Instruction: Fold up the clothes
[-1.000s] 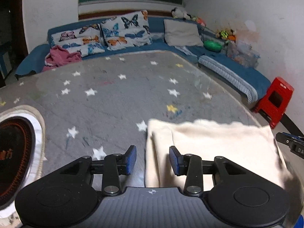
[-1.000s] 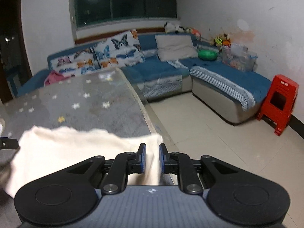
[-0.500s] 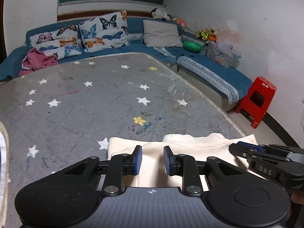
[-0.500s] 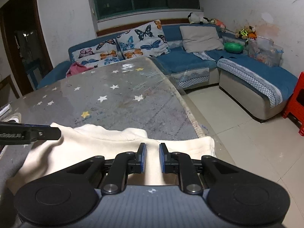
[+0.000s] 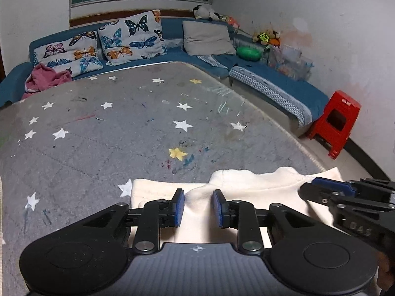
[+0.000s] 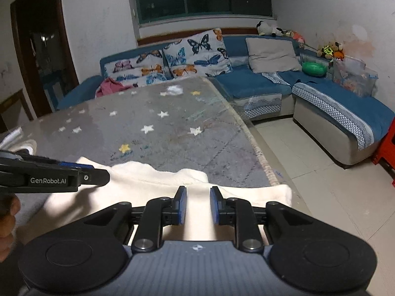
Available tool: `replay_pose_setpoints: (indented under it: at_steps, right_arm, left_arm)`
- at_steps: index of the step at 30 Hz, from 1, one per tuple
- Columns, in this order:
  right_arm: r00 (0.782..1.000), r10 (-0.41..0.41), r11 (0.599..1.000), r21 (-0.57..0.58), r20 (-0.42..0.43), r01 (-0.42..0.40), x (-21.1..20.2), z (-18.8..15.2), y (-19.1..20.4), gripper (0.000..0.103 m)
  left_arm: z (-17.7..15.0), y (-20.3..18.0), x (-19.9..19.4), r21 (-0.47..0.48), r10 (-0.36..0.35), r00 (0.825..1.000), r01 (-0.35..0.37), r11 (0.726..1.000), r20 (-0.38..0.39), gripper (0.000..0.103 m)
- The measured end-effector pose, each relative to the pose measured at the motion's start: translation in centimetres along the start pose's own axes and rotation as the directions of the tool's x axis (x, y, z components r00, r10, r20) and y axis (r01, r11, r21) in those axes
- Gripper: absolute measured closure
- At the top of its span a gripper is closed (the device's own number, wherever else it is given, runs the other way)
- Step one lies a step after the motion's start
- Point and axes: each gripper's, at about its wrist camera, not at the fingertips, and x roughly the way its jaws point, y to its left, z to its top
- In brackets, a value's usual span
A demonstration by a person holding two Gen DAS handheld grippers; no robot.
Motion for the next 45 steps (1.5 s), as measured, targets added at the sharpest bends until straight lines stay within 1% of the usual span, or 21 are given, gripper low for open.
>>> replay_pose_setpoints:
  at_steps: [4, 9, 14, 16, 18, 22, 24, 28, 31, 32, 34, 36, 37, 38, 41, 43, 45]
  right_arm:
    - [1.0, 0.019, 1.0, -0.007, 0.014, -0.019, -2.7, -0.5, -0.5, 0.083]
    - [1.0, 0.021, 0.999, -0.044, 0.014, -0.02, -6.4, -2.7, -0.3, 0.083]
    - [1.0, 0.012, 0.996, -0.086, 0.003, -0.011, -9.2, -5.3, 0.1, 0.083]
    - [1.0, -0.001, 0.996, -0.087, -0.018, -0.001, -9.1, -6.2, 0.1, 0.083]
    - [1.0, -0.007, 0.996, -0.089, -0.021, 0.005, -9.3, -6.8, 0.1, 0.083]
    - [1.0, -0.005, 0.993, -0.115, 0.007, 0.006, -10.3, -6.1, 0.9, 0.083]
    - [0.999, 0.024, 0.99, -0.137, 0.029, -0.02, -10.4, -5.5, 1.7, 0.083]
    - [0.997, 0.07, 0.984, -0.164, 0.03, -0.064, -9.2, -5.1, 3.6, 0.083]
    - [0.996, 0.092, 0.978, -0.186, -0.004, -0.091, -7.8, -5.7, 4.9, 0.083]
    - [0.996, 0.083, 0.977, -0.195, -0.018, -0.085, -7.4, -5.9, 5.2, 0.083]
    - [0.998, 0.061, 0.972, -0.228, -0.015, -0.063, -7.3, -6.3, 5.7, 0.083]
    - [0.998, 0.063, 0.97, -0.234, -0.006, -0.063, -7.7, -6.0, 5.9, 0.082]
    - [0.997, 0.072, 0.97, -0.231, 0.004, -0.069, -7.9, -5.8, 6.0, 0.082]
    - [0.997, 0.078, 0.971, -0.229, 0.009, -0.074, -8.0, -5.7, 6.1, 0.082]
    - [0.997, 0.076, 0.968, -0.238, -0.012, -0.077, -7.1, -5.9, 6.7, 0.082]
    - [0.997, 0.075, 0.967, -0.244, -0.026, -0.079, -6.5, -6.0, 7.1, 0.081]
    - [0.997, 0.071, 0.968, -0.239, -0.02, -0.074, -6.6, -6.0, 7.1, 0.08]
  left_arm:
    - [-1.0, -0.3, -2.2, 0.027, -0.021, 1.0, 0.021, 0.999, 0.017, 0.075]
    - [-3.6, -0.4, -5.0, 0.05, -0.044, 0.999, 0.043, 0.998, 0.017, 0.075]
    - [-5.9, -0.3, -6.9, 0.063, -0.032, 0.999, 0.031, 0.998, 0.016, 0.075]
    - [-6.7, 0.0, -7.2, 0.054, -0.031, 0.999, 0.03, 0.998, 0.017, 0.075]
    - [-7.2, 0.1, -7.5, 0.05, -0.022, 1.0, 0.021, 0.999, 0.02, 0.075]
    - [-7.3, 0.3, -8.6, 0.03, -0.023, 0.999, 0.022, 0.999, 0.042, 0.075]
    - [-7.3, 0.3, -8.6, 0.027, -0.017, 0.999, 0.016, 1.0, 0.044, 0.075]
    - [-7.6, 0.7, -8.0, 0.017, 0.002, 1.0, -0.002, 1.0, 0.03, 0.075]
    - [-7.8, 0.9, -7.9, 0.016, 0.001, 0.999, -0.002, 1.0, 0.033, 0.075]
    - [-7.8, 0.9, -8.0, 0.012, 0.002, 0.999, -0.002, 1.0, 0.032, 0.074]
    - [-7.7, 1.0, -8.3, 0.003, 0.004, 1.0, -0.004, 1.0, 0.03, 0.074]
    - [-7.7, 1.2, -8.5, -0.005, 0.01, 1.0, -0.01, 1.0, 0.027, 0.071]
    - [-7.8, 1.2, -8.6, -0.009, 0.016, 1.0, -0.016, 1.0, 0.024, 0.067]
    - [-7.8, 1.3, -8.7, -0.013, 0.022, 1.0, -0.021, 1.0, 0.022, 0.065]
    - [-8.0, 1.6, -9.0, -0.026, 0.039, 0.999, -0.038, 0.999, 0.01, 0.064]
    - [-8.2, 1.9, -9.2, -0.038, 0.048, 0.999, -0.048, 0.998, -0.005, 0.06]
    - [-8.5, 2.5, -9.7, -0.048, 0.061, 0.998, -0.061, 0.997, -0.004, 0.056]
